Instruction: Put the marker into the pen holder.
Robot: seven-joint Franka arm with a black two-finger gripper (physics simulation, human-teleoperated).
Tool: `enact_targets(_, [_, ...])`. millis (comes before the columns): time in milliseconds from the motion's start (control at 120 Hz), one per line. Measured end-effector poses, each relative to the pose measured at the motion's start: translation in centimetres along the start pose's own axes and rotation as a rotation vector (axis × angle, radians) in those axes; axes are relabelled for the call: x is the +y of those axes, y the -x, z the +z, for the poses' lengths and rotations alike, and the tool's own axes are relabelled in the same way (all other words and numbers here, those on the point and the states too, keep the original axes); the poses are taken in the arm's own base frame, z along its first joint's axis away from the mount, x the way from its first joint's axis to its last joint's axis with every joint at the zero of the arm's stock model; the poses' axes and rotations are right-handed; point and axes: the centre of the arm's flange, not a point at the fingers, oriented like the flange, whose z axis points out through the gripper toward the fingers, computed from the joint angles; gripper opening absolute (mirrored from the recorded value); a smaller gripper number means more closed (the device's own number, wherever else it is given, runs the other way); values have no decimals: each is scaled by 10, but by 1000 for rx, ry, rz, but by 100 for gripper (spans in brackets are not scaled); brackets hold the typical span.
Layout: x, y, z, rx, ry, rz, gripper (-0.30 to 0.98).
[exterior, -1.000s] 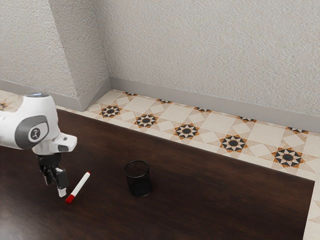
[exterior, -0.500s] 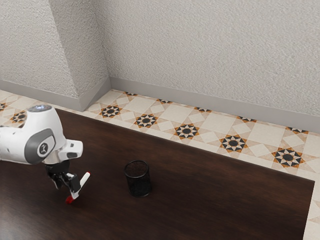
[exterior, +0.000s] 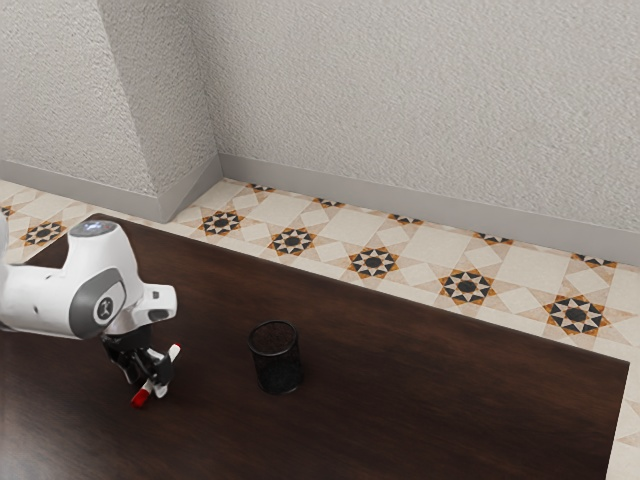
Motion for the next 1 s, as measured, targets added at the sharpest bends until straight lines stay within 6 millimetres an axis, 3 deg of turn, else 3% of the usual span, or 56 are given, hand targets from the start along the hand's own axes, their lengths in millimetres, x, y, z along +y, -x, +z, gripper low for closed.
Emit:
enact_targets(83, [-2,0,1,2,3,-16,42])
enact_targets(233, [-6,1,0,8,5,-37,54])
enact_targets(350, [-9,1,-3,14,10,-49,34])
enact_targets(458, [-11,2,-4,13,10,-57,30])
enact_targets(767, [-11,2,-4,16,34,-48,42])
enact_targets(1000, [-8,3,-4,21,69,23,61])
